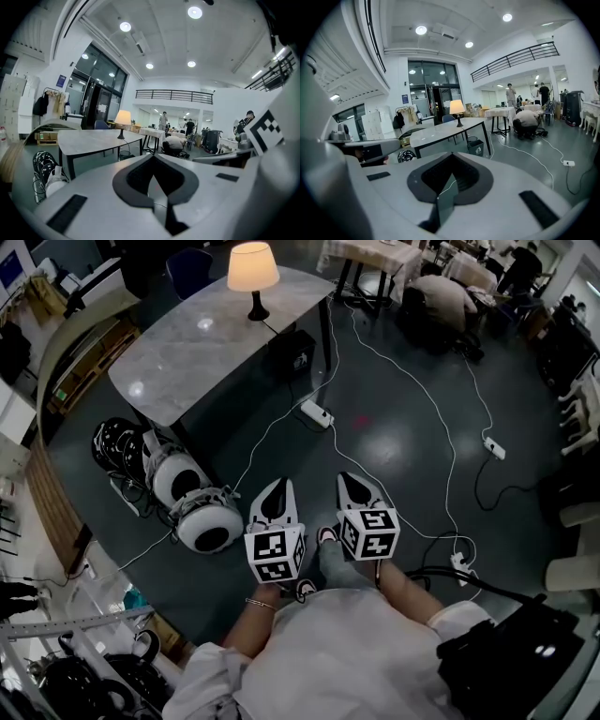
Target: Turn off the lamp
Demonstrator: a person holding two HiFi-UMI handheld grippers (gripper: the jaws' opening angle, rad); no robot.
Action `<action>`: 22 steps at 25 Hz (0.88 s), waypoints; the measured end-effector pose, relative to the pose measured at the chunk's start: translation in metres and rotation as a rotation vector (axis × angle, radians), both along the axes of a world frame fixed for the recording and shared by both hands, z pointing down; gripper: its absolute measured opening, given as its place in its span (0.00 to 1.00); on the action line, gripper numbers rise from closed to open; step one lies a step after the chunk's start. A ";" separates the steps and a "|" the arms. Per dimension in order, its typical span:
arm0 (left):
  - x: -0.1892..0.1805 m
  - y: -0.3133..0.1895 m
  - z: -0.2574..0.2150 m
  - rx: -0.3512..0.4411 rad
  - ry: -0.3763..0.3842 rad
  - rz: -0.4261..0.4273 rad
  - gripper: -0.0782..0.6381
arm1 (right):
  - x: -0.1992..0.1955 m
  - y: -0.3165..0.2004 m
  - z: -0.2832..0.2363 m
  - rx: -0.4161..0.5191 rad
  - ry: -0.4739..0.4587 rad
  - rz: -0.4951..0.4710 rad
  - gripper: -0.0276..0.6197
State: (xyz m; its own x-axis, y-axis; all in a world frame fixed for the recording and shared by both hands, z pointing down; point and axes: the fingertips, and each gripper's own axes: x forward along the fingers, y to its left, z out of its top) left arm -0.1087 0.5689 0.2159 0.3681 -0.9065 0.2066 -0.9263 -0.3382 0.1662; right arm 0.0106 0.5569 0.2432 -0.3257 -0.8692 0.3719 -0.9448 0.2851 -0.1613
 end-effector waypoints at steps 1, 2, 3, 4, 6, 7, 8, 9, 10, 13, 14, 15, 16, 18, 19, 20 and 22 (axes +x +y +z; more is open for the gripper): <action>0.001 -0.005 0.002 -0.003 -0.001 -0.005 0.12 | 0.001 -0.006 0.002 -0.005 0.000 -0.004 0.04; 0.002 -0.011 0.003 -0.005 -0.002 -0.010 0.12 | 0.003 -0.012 0.004 -0.010 0.001 -0.007 0.04; 0.003 -0.017 0.004 -0.006 -0.005 -0.014 0.12 | 0.005 -0.019 0.005 -0.012 0.001 -0.009 0.04; 0.004 -0.023 0.004 -0.007 -0.007 -0.016 0.12 | 0.007 -0.026 0.005 -0.013 -0.001 -0.009 0.04; 0.007 -0.037 0.003 -0.004 -0.011 -0.020 0.12 | 0.010 -0.044 0.002 -0.007 -0.005 -0.012 0.04; 0.009 -0.046 0.000 -0.001 -0.014 -0.022 0.12 | 0.010 -0.054 0.000 -0.004 -0.008 -0.016 0.04; 0.010 -0.054 -0.002 0.003 -0.016 -0.025 0.12 | 0.010 -0.063 -0.002 -0.001 -0.009 -0.021 0.04; 0.011 -0.062 -0.005 0.006 -0.017 -0.029 0.12 | 0.010 -0.072 -0.004 0.001 -0.010 -0.027 0.04; 0.012 -0.070 -0.007 0.010 -0.017 -0.033 0.12 | 0.010 -0.081 -0.006 0.003 -0.010 -0.033 0.04; 0.018 -0.092 -0.011 0.021 -0.018 -0.041 0.12 | 0.011 -0.104 -0.008 0.007 -0.008 -0.052 0.04; 0.020 -0.098 -0.012 0.021 -0.019 -0.043 0.12 | 0.012 -0.112 -0.008 0.006 -0.007 -0.057 0.04; 0.022 -0.105 -0.011 0.019 -0.020 -0.046 0.12 | 0.014 -0.118 -0.008 0.003 -0.008 -0.061 0.04; 0.024 -0.111 -0.010 0.015 -0.021 -0.049 0.12 | 0.015 -0.125 -0.007 -0.001 -0.009 -0.063 0.04; 0.027 -0.123 -0.007 0.005 -0.022 -0.057 0.12 | 0.019 -0.138 -0.004 -0.010 -0.009 -0.069 0.04; 0.029 -0.129 -0.005 0.001 -0.023 -0.062 0.12 | 0.021 -0.144 -0.002 -0.015 -0.007 -0.073 0.04; 0.030 -0.135 -0.004 -0.003 -0.023 -0.067 0.12 | 0.024 -0.150 -0.001 -0.020 -0.005 -0.076 0.04; 0.033 -0.147 -0.003 -0.005 -0.022 -0.078 0.12 | 0.030 -0.162 0.002 -0.029 -0.003 -0.079 0.04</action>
State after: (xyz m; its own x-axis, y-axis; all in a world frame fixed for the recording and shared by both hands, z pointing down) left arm -0.0753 0.4222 0.2134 0.2920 -0.9310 0.2190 -0.9532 -0.2644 0.1468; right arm 0.0408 0.3945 0.2452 -0.3943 -0.8298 0.3950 -0.9190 0.3540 -0.1736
